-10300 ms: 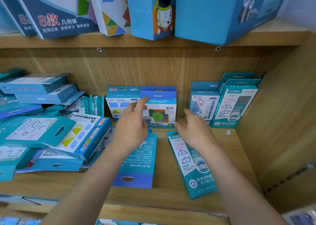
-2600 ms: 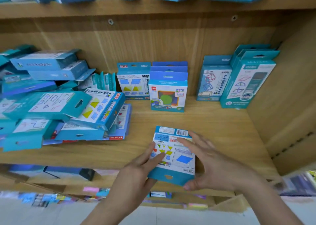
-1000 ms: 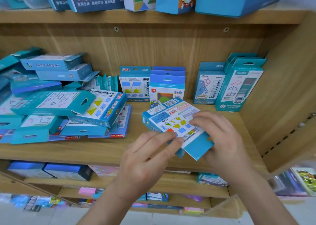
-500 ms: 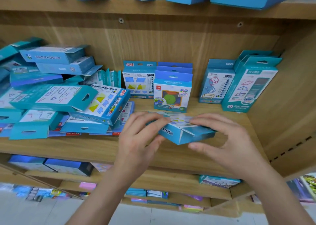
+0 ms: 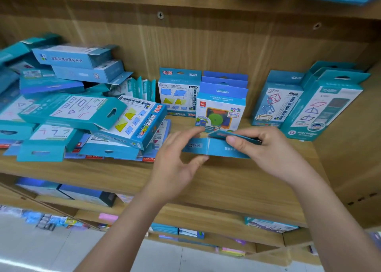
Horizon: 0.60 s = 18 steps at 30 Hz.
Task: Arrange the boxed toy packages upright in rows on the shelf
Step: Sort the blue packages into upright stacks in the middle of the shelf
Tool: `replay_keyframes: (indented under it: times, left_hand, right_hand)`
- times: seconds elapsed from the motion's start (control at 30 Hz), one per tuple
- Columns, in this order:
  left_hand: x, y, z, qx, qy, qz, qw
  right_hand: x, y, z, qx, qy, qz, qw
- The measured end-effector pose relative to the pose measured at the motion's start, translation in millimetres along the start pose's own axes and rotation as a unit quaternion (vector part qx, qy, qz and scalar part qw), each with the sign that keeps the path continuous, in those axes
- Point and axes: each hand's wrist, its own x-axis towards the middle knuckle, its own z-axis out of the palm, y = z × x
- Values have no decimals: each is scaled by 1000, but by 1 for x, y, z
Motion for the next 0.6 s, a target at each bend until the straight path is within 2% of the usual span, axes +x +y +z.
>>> replay_keyframes:
  times: [0.07, 0.13, 0.23, 0.3, 0.43, 0.6]
  left_hand:
    - [8, 1, -1, -39, -8, -24, 999]
    - [16, -1, -1, -107, -11, -89, 990]
    - [24, -8, 3, -216, -23, -202, 955]
    - [29, -12, 8, -234, -20, -243, 941]
    - [45, -17, 14, -197, -21, -252, 947]
    - [54, -10, 21, -165, -45, -228, 958]
  right_hand:
    - [10, -8, 0, -6, 2, 5, 1000]
    - [19, -11, 0, 9, 16, 5, 1000]
    - [26, -4, -3, 51, 25, 24, 998]
    - [28, 6, -1, 64, 47, 39, 996]
    - [33, 15, 4, 103, 105, 30, 989]
    - [27, 21, -9, 72, 142, 9, 987]
